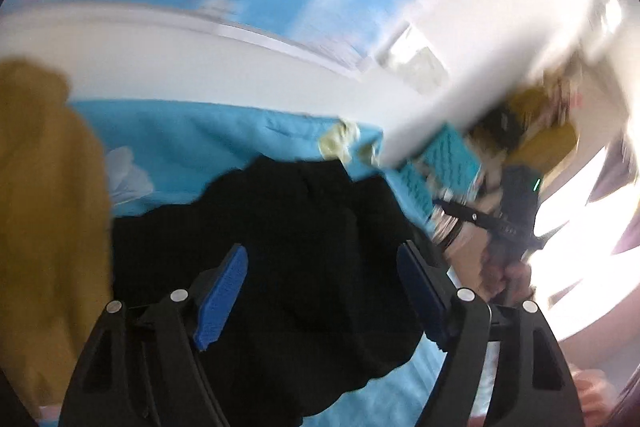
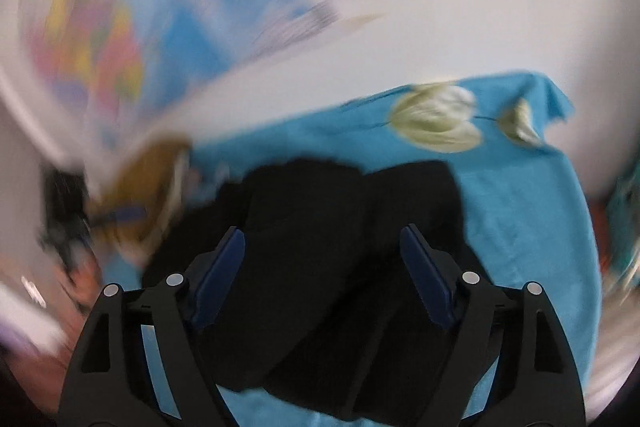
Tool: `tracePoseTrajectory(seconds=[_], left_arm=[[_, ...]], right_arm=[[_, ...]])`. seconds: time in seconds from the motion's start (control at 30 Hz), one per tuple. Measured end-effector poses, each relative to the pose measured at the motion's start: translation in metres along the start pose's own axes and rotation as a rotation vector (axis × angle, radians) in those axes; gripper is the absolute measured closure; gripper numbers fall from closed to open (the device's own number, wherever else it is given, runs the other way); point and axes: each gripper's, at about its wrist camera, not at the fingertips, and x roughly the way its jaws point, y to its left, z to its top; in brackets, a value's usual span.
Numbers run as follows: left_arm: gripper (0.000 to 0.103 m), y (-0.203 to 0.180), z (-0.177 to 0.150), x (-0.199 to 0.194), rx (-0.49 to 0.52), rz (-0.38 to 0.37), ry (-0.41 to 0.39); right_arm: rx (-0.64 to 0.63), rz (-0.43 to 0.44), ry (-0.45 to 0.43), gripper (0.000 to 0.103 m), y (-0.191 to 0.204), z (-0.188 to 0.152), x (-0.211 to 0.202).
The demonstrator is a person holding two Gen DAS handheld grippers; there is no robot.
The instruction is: Fold large clothes
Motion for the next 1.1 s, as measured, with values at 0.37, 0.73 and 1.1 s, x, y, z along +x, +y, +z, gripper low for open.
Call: tracePoseTrajectory(seconds=[0.37,0.73,1.1], left_arm=[[0.071,-0.046,-0.025,0.1,0.271,0.212,0.21],[0.096,-0.023,0.015,0.041,0.135,0.133,-0.068],[0.076,0.052,-0.009,0.11,-0.046,0.229,0.115]], right_arm=[[-0.227,-0.113,0.144,0.076,0.04,-0.013,0.067],[-0.196,-0.01,-0.182,0.092,0.055,0.023,0.019],[-0.106,-0.117,0.086,0.041,0.014,0.017,0.115]])
